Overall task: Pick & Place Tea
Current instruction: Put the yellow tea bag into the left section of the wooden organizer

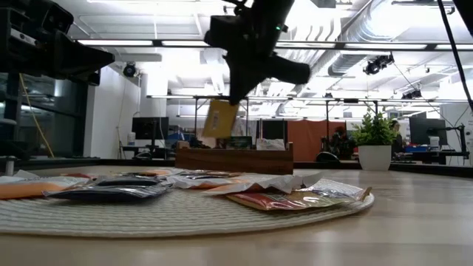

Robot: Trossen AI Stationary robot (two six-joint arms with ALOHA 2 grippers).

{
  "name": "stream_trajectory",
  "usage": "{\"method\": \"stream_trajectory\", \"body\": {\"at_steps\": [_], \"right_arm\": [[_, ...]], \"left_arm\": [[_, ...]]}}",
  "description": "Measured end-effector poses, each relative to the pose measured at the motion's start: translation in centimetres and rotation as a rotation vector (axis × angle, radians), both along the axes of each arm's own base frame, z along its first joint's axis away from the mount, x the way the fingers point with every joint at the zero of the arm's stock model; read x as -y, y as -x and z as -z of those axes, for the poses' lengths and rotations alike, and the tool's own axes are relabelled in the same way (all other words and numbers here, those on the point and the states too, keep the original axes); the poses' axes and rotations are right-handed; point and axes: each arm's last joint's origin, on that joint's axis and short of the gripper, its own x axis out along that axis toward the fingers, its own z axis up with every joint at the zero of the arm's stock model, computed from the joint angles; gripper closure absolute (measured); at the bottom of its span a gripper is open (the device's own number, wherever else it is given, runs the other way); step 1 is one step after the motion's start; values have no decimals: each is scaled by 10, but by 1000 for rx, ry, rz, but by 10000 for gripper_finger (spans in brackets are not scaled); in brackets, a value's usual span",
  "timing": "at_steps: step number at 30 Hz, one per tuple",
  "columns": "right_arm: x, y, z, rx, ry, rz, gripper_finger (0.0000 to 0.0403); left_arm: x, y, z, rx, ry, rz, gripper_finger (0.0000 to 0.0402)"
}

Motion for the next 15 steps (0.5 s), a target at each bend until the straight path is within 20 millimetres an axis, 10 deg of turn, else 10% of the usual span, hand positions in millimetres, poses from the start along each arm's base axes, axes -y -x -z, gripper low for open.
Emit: {"method": "stream_trajectory", "body": {"at_steps": [15], "right_arm": [[63,-27,-6,133,182,-65,403]], "left_arm": [[0,0,0,0,0,0,402]]}}
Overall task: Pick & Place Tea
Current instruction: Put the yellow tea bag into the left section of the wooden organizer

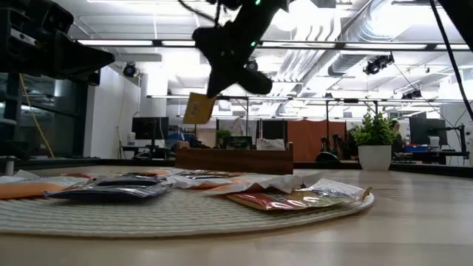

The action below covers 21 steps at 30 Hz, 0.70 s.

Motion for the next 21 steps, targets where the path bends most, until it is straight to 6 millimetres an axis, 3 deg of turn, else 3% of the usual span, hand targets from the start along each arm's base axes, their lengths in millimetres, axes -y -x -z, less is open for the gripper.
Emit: {"method": "stream_trajectory", "body": {"at_steps": [13,21], "right_arm": [[45,-34,23,-48,-12,79,403],[52,-31,30,-102,-43,123,403]], "left_arm": [[0,0,0,0,0,1,402],[0,0,0,0,0,0,402]]}}
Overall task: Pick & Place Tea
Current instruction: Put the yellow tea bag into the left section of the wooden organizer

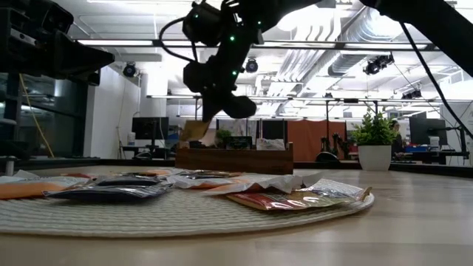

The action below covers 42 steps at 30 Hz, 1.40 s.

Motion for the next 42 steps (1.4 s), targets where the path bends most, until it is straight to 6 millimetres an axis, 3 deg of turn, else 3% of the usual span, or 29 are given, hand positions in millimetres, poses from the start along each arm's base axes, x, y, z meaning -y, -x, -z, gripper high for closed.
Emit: {"method": "stream_trajectory", "body": {"at_steps": [17,42], "right_arm": [[12,10,5,-43,-85,66,403],[5,13,9,-110,-150,-14,403]], "left_arm": [[0,0,0,0,0,0,402],[0,0,0,0,0,0,402]]}}
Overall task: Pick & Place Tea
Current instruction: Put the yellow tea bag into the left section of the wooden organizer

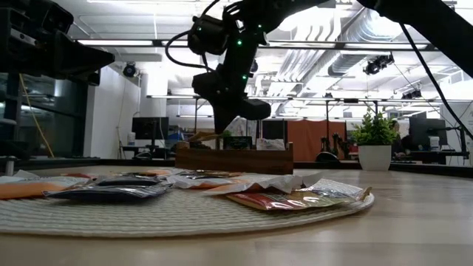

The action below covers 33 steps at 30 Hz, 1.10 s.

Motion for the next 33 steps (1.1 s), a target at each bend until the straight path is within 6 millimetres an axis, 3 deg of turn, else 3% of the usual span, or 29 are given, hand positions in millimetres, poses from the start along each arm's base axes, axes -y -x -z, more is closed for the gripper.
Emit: {"method": "stream_trajectory", "body": {"at_steps": [11,24,33], "right_arm": [[0,-2,-1,20,-17,-10,400],[4,0,0,24,-7,29,365],[6,-1,-1,28,14,42,368]], "left_arm": [[0,0,0,0,0,0,402],[0,0,0,0,0,0,402],[0,0,0,0,0,0,402]]}}
